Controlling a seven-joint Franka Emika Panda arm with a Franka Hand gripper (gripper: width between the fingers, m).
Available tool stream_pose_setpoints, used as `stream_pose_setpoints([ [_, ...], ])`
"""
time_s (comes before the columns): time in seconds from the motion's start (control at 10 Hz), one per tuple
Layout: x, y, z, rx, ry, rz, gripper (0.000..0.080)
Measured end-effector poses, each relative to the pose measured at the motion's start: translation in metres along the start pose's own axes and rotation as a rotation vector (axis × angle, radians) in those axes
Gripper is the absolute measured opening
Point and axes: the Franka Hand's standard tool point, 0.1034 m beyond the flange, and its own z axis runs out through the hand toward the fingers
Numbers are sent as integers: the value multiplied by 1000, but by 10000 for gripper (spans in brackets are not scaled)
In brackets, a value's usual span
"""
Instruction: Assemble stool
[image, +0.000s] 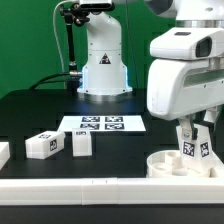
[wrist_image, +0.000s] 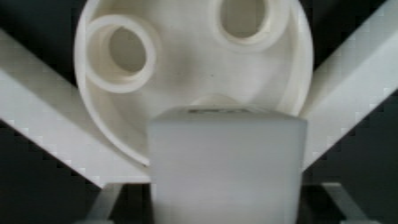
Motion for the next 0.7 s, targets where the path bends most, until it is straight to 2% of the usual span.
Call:
stream_pose_setpoints([
  [0.7, 1, -3, 0, 20, 3, 460, 341],
])
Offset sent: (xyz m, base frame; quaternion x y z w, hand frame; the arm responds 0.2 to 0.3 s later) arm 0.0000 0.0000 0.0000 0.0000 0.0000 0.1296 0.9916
